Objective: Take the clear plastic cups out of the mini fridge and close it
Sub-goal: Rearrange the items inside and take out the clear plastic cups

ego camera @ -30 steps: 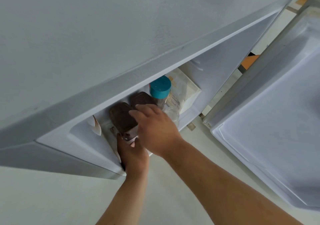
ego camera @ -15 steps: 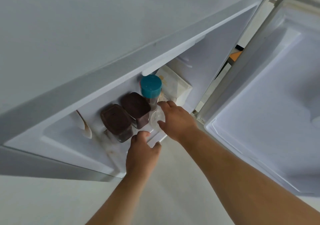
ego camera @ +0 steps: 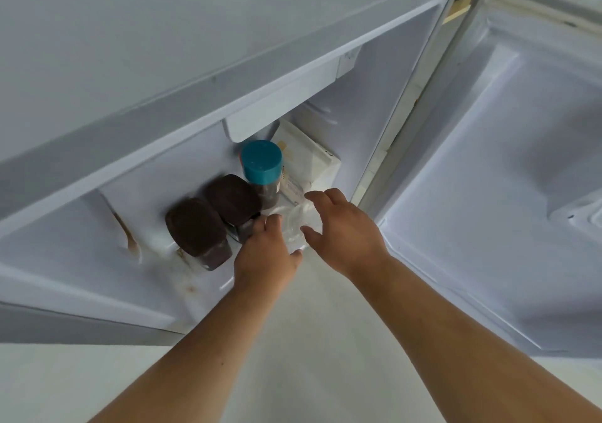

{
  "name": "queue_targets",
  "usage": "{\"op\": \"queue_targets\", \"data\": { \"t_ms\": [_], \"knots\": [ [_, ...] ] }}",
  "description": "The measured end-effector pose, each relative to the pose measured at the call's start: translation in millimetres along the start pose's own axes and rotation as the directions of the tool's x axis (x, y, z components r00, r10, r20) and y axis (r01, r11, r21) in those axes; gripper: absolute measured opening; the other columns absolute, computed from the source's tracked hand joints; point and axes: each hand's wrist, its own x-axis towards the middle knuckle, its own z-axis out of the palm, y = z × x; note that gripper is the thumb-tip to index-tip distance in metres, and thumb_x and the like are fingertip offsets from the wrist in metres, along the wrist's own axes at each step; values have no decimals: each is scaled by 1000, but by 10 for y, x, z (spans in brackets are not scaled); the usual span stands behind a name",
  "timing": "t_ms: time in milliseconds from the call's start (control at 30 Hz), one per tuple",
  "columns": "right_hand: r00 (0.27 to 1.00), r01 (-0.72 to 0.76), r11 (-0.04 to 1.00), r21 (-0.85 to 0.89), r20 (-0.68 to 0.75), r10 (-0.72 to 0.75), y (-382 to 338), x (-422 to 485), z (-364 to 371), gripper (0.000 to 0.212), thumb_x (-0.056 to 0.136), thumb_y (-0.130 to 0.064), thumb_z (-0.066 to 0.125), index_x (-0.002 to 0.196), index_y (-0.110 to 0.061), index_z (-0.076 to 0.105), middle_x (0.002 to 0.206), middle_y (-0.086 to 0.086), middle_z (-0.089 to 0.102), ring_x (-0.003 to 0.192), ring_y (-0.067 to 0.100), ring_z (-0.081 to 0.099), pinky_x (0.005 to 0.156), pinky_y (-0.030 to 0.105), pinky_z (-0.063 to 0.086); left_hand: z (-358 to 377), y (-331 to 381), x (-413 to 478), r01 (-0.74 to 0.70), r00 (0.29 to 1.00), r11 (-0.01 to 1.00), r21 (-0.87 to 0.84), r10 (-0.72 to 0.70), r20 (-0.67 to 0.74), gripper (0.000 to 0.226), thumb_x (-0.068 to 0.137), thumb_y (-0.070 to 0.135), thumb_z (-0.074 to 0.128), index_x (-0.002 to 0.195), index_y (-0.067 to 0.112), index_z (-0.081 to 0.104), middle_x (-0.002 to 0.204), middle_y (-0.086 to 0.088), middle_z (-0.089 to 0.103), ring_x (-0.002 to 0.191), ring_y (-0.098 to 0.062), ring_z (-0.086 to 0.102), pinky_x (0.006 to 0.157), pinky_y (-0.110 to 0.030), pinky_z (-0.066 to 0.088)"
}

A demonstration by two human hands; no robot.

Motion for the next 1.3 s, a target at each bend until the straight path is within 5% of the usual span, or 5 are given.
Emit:
{"op": "queue_targets", "data": {
  "t_ms": [200, 467, 767, 1300],
  "knots": [
    [998, -54, 999, -4, 11, 54, 190, -210, -25, 57, 93, -43, 69, 144, -30, 45, 132, -4, 55, 100, 21, 65, 68, 34, 56, 71, 109, 237, -105, 994, 969, 224, 94, 57, 90, 84, 59, 73, 149, 23, 24, 153, -11, 41, 125, -31, 57, 90, -44, 59],
    [995, -67, 997, -23, 69, 68, 361, -418, 36, 58, 93, -43, 66, 144, -32, 42, 135, -4, 52, 98, 21, 66, 63, 30, 47, 45, 286, 572, -87, 957, 894, 439, -48, 287, 108, 85, 53, 75, 160, 31, 1, 171, -7, 2, 144, -41, 38, 86, -50, 58],
    [989, -82, 996, -17, 119, 84, 408, -482, 60, 60, 93, -47, 64, 146, -34, 38, 137, -5, 49, 92, 20, 67, 64, 31, 55, 109, 284, 654, -59, 939, 902, 429, -96, 331, 74, 86, 34, 76, 141, 24, 28, 138, -15, 46, 116, -35, 59, 64, -42, 47],
    [976, -142, 989, -38, 163, 147, 489, -529, -13, 60, 95, -48, 62, 146, -32, 37, 139, -4, 47, 89, 22, 67, 70, 39, 59, 113, 260, 499, -93, 945, 892, 443, -61, 321, 84, 80, 44, 77, 142, 29, 23, 121, -13, 48, 105, -29, 60, 62, -36, 49]
  ]
}}
